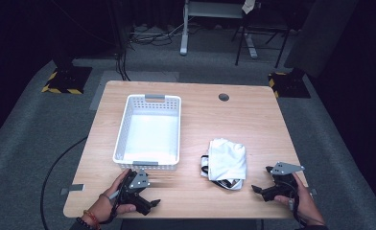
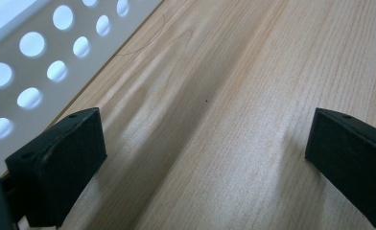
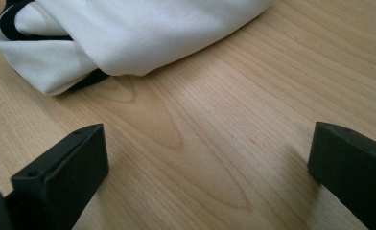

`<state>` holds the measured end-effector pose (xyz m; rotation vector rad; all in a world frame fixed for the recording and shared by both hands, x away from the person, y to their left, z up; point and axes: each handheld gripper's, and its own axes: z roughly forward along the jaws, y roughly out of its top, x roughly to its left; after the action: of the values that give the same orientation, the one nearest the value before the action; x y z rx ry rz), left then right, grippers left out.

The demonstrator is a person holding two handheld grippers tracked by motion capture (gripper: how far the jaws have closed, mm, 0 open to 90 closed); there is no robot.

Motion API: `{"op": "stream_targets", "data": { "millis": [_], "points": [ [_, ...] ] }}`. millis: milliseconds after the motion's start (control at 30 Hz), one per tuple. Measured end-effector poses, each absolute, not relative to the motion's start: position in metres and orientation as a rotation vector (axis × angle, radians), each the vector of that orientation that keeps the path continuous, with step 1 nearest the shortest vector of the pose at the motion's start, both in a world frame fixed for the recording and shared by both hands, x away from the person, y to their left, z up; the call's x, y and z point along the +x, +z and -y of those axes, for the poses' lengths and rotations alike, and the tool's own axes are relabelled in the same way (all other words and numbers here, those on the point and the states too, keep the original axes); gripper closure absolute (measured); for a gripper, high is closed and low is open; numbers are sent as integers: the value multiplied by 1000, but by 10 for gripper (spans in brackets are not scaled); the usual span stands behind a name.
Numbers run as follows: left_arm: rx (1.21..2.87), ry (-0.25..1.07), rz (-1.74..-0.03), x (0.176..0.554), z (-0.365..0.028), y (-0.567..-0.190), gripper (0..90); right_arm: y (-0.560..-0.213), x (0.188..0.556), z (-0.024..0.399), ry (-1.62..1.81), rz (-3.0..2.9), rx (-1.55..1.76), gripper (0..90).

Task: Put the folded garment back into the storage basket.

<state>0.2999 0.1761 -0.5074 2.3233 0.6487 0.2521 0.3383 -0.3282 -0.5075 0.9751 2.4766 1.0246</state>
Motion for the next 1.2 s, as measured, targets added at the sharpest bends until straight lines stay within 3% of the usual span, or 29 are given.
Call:
{"op": "stream_targets", "data": {
  "millis": [1200],
  "points": [
    [2322,255,-659,302,-175,-507,1,-493,336,326,997,-2480,992,16]
  ]
}}
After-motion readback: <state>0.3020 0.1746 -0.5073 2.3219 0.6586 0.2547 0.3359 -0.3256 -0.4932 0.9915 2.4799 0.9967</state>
